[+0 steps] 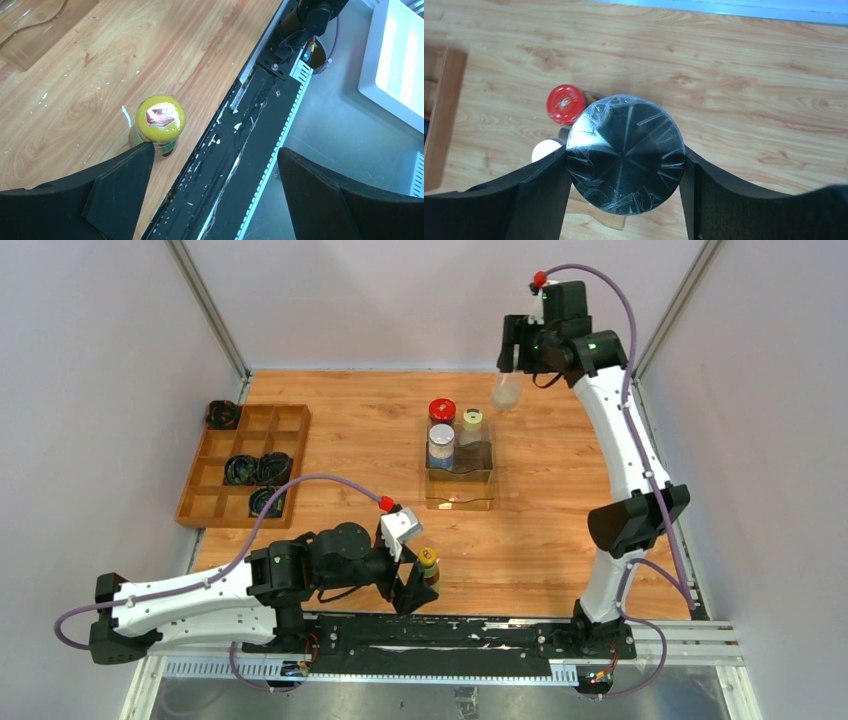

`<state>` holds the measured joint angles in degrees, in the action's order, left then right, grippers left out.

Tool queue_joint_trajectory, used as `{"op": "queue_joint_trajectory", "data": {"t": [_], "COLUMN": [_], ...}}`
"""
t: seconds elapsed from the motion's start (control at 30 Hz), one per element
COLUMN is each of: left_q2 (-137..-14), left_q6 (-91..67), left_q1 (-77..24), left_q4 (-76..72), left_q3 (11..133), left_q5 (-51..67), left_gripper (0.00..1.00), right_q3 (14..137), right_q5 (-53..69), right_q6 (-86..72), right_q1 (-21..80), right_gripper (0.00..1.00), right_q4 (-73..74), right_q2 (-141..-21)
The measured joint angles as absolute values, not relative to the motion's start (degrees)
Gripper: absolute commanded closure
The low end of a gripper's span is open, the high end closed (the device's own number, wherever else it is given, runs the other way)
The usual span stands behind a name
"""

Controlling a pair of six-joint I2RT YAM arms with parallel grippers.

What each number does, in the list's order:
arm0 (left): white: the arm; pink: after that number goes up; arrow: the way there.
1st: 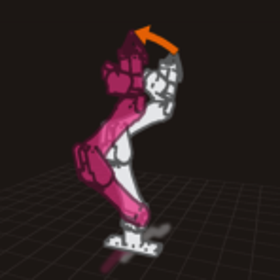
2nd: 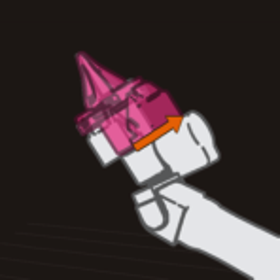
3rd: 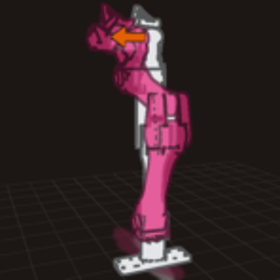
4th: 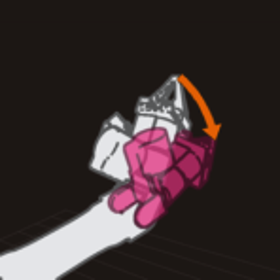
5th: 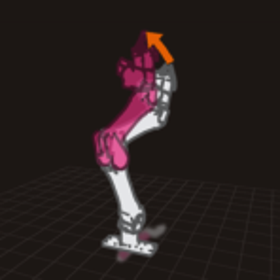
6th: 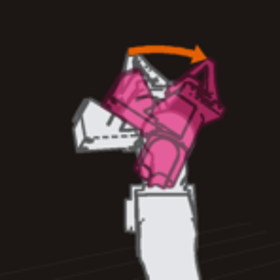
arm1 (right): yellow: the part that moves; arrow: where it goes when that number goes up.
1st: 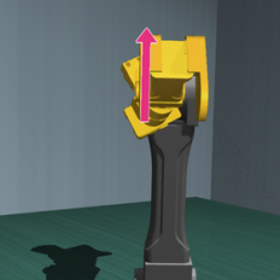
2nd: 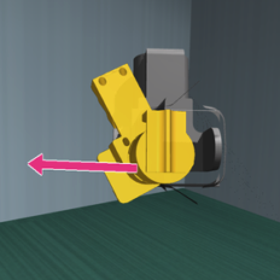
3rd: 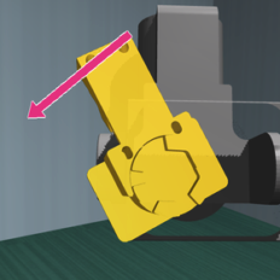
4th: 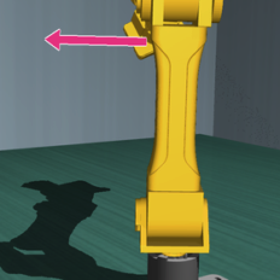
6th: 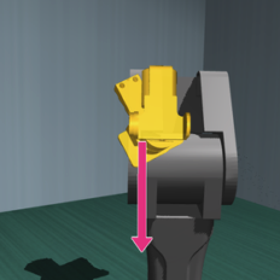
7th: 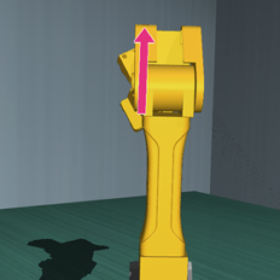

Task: Organize the condiment bottles
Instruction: Place the bottle in the storage box.

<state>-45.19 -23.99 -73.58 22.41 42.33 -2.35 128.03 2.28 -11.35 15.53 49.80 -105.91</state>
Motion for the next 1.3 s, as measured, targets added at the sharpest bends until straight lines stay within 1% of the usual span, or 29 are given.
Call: {"op": "queue_joint_trajectory", "data": {"t": [0.27,0.33,0.47,0.67,0.8,1.0,1.3], "left_q2": [-43.75,-43.53,-43.18,-43.03,-43.16,-44.10,-44.38], "left_q6": [-24.34,-24.53,-24.88,-25.47,-25.54,-25.56,-25.74], "left_q1": [-73.56,-73.56,-73.56,-73.56,-73.56,-73.56,-73.56], "left_q4": [22.59,22.57,22.55,22.11,21.78,21.06,21.06], "left_q3": [41.25,40.95,40.40,39.92,39.77,39.77,39.75], "left_q5": [-2.28,-2.17,-2.11,-1.98,-1.87,-1.65,-1.61], "left_gripper": [0.00,0.00,0.00,0.00,0.00,0.00,0.00], "right_q3": [128.31,126.54,118.91,107.59,102.91,98.13,94.17], "right_q5": [-1.43,-2.37,-3.11,-3.16,-3.09,-2.96,-2.57], "right_q6": [-11.35,-11.35,-11.55,-11.99,-12.16,-12.21,-12.19], "right_q1": [23.18,24.45,26.17,26.79,26.79,26.92,27.11], "right_gripper": [0.45,0.45,0.45,0.45,0.45,0.44,0.44], "right_q4": [51.51,50.65,48.58,45.19,42.83,38.37,33.89], "right_q2": [-107.09,-106.39,-103.53,-98.98,-96.31,-93.62,-93.36]}}
